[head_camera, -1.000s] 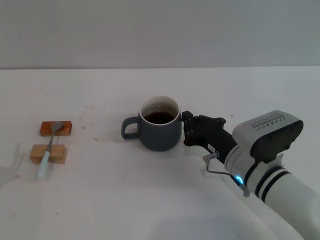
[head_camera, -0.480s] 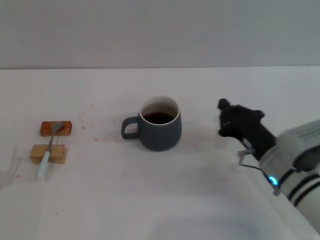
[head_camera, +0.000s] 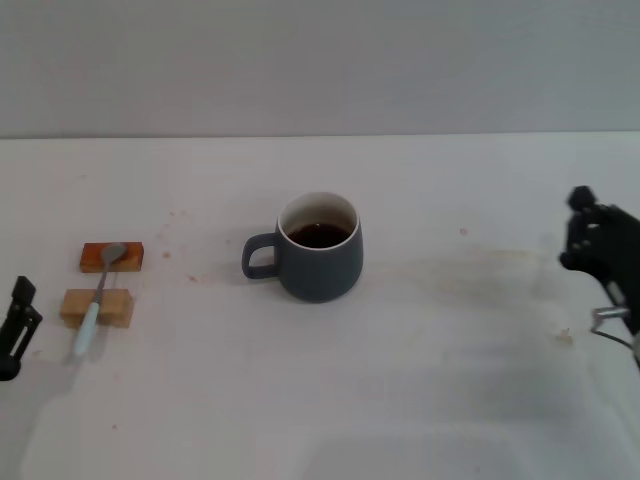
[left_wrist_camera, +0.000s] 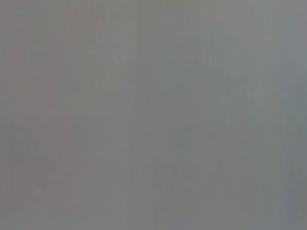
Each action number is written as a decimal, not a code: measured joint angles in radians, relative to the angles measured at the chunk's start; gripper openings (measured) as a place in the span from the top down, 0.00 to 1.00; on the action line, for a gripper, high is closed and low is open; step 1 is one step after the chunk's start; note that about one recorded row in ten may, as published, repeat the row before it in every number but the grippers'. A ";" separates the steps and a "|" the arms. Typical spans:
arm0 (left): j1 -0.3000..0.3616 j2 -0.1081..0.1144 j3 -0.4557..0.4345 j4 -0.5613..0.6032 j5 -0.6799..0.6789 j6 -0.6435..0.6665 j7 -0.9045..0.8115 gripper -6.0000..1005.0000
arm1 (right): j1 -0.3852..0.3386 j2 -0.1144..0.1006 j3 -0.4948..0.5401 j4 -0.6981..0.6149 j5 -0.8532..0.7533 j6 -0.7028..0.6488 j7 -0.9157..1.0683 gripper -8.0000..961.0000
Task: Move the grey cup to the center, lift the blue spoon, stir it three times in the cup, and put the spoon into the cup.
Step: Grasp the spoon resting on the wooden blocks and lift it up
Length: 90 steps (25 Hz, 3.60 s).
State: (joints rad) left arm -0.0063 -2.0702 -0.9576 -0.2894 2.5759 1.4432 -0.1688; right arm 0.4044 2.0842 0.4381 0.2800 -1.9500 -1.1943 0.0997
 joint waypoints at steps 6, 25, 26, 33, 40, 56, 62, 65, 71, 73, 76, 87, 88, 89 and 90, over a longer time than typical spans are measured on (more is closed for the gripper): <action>0.001 0.004 0.039 0.002 0.006 0.000 -0.063 0.17 | -0.057 -0.002 0.056 -0.027 0.001 -0.073 0.000 0.99; -0.023 -0.007 0.133 -0.009 0.000 -0.131 -0.017 0.17 | -0.029 -0.004 0.089 -0.127 0.001 -0.066 0.000 0.99; -0.026 -0.007 0.133 -0.013 0.000 -0.142 -0.006 0.17 | -0.026 -0.004 0.089 -0.131 0.001 -0.066 0.000 0.99; -0.032 -0.007 0.143 -0.031 0.002 -0.184 -0.002 0.17 | -0.016 -0.004 0.090 -0.141 0.000 -0.066 0.000 0.99; -0.039 -0.006 0.141 -0.030 -0.001 -0.211 -0.002 0.17 | 0.002 -0.004 0.091 -0.147 0.000 -0.043 0.000 0.99; -0.054 -0.007 0.134 -0.031 -0.002 -0.279 0.000 0.17 | 0.026 -0.004 0.091 -0.162 0.000 -0.025 0.000 0.99; -0.055 -0.008 0.134 -0.031 -0.002 -0.284 0.000 0.17 | 0.031 -0.004 0.091 -0.167 0.000 -0.018 0.000 0.99; -0.055 -0.008 0.134 -0.032 -0.002 -0.288 0.000 0.17 | 0.033 -0.004 0.091 -0.168 0.000 -0.016 0.000 0.99; -0.053 -0.008 0.134 -0.035 -0.004 -0.291 0.000 0.17 | 0.034 -0.004 0.091 -0.168 0.000 -0.016 0.000 0.99; -0.053 -0.008 0.134 -0.035 -0.009 -0.293 0.000 0.17 | 0.034 -0.004 0.091 -0.168 0.000 -0.016 0.000 0.99; -0.051 -0.008 0.141 -0.035 -0.042 -0.296 0.007 0.17 | 0.032 -0.005 0.091 -0.171 0.000 -0.016 0.000 0.99; -0.043 -0.008 0.145 -0.047 -0.047 -0.296 0.014 0.20 | 0.028 -0.006 0.090 -0.171 -0.002 -0.016 0.000 0.99; -0.043 -0.008 0.145 -0.047 -0.046 -0.296 0.014 0.20 | 0.027 -0.006 0.090 -0.171 -0.002 -0.017 0.000 0.99; -0.044 -0.008 0.145 -0.047 -0.045 -0.298 0.014 0.21 | 0.026 -0.006 0.089 -0.171 -0.002 -0.019 0.000 0.99; -0.044 -0.008 0.145 -0.047 -0.045 -0.299 0.014 0.21 | 0.026 -0.006 0.089 -0.171 -0.002 -0.019 0.000 0.99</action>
State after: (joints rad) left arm -0.0506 -2.0785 -0.8128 -0.3360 2.5306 1.1437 -0.1550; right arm 0.4304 2.0784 0.5268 0.1089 -1.9523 -1.2135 0.0997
